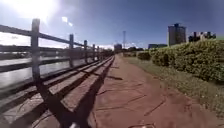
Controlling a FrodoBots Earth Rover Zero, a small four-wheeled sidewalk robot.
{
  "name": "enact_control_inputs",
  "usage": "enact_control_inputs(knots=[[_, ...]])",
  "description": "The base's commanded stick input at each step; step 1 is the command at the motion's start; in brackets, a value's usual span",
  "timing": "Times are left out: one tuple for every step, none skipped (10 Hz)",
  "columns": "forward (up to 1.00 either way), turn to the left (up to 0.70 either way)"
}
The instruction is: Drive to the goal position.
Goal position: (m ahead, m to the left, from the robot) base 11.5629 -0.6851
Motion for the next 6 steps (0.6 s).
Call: enact_control_inputs(knots=[[0.85,0.00],[0.85,0.00],[0.85,0.00],[0.85,0.00],[0.85,0.00],[0.85,0.00]])
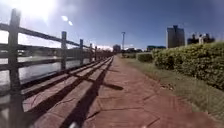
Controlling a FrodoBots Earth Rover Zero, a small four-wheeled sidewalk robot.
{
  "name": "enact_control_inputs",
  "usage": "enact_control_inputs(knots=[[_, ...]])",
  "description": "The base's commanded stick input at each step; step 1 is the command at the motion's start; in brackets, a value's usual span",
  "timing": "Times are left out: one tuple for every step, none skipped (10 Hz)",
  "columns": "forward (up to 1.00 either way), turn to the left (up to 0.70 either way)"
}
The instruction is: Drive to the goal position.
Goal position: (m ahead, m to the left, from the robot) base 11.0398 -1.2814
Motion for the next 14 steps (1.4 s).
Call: enact_control_inputs(knots=[[0.85,0.00],[0.85,0.00],[0.85,0.00],[0.85,0.00],[0.85,-0.18],[0.85,-0.34],[0.85,-0.32],[0.85,-0.20],[0.85,0.00],[0.85,0.00],[0.85,0.00],[0.85,0.00],[0.85,0.00],[0.85,0.00]])
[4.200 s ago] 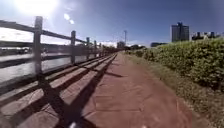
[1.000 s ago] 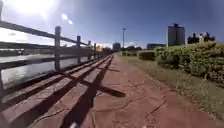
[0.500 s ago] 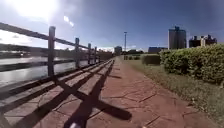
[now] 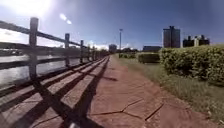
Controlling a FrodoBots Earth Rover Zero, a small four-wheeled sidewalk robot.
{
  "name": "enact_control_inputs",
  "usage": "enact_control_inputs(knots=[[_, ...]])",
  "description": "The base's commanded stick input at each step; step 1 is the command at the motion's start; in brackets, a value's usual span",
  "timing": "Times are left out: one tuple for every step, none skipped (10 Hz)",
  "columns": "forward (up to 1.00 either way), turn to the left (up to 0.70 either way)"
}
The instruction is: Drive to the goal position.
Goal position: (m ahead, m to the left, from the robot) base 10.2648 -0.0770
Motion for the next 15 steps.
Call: enact_control_inputs(knots=[[0.85,0.00],[0.85,0.00],[0.85,0.00],[0.85,0.00],[0.85,0.00],[0.85,0.00],[0.85,0.00],[0.85,0.00],[0.85,0.00],[0.85,0.00],[0.85,0.00],[0.85,0.00],[0.85,0.00],[0.85,0.00],[0.85,0.00]])
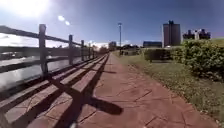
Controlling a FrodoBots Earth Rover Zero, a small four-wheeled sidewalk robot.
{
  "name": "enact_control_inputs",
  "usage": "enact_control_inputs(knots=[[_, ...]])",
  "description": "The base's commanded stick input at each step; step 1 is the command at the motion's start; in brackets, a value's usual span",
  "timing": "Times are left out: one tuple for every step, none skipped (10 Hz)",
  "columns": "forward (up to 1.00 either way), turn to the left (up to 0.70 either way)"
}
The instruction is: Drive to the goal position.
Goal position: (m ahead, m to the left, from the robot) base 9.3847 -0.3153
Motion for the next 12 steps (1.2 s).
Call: enact_control_inputs(knots=[[0.85,0.00],[0.85,0.00],[0.85,0.00],[0.85,0.00],[0.85,0.00],[0.85,0.00],[0.85,0.00],[0.85,0.00],[0.85,0.00],[0.85,0.00],[0.85,0.00],[0.85,0.00]])
